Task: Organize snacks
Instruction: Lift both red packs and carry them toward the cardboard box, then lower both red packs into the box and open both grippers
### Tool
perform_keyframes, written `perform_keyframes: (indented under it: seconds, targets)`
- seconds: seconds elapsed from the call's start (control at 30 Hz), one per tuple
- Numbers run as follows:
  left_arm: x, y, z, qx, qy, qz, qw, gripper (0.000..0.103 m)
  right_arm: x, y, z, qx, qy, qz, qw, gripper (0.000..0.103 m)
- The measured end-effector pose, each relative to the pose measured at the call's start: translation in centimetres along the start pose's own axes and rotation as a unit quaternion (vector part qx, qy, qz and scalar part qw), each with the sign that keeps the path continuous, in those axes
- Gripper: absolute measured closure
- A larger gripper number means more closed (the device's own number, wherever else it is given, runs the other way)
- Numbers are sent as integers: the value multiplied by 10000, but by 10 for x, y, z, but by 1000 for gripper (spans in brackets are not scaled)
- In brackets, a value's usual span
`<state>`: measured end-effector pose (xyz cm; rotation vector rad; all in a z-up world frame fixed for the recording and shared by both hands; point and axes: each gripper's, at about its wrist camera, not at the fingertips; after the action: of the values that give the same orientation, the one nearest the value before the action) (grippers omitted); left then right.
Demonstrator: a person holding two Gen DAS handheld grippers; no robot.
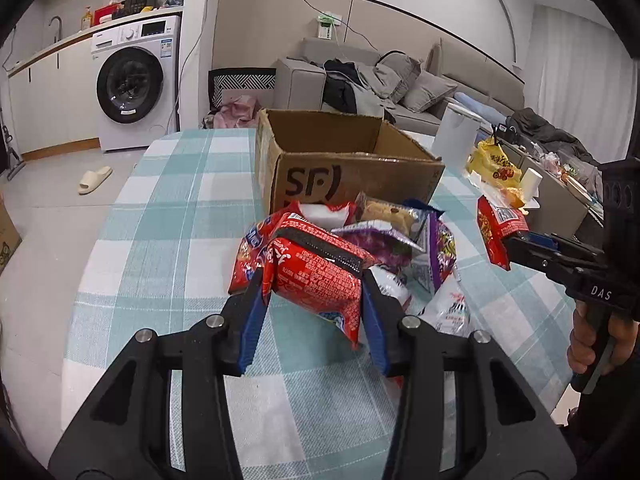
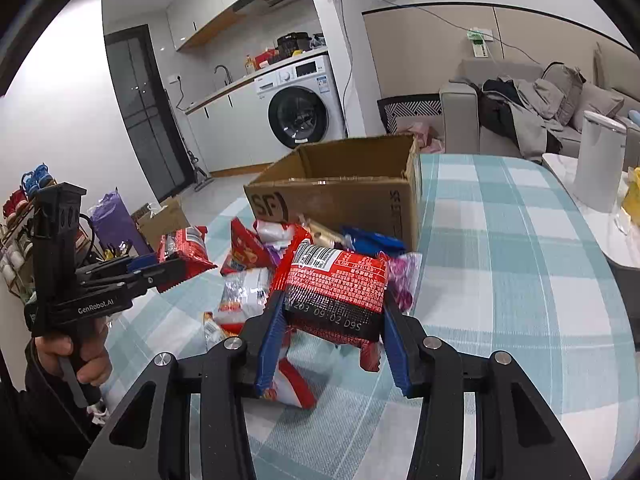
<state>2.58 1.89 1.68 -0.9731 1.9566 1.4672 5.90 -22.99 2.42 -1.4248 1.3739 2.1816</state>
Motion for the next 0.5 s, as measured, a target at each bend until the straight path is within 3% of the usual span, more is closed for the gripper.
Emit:
perform_keyframes:
  seconds: [0.5]
  targets:
    - [-38,-12,-23,100,-75,-265,9996,62,-40,-6,-6,-32,-100,-221,9997,57]
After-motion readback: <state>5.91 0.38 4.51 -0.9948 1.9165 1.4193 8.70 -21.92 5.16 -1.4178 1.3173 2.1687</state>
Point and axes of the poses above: each gripper's, at about its wrist camera, not at the fingertips, and y roughly against the way its jaws point, z to its left, x to its underside, and after that the axes turned 9 degrees about y, right-handed
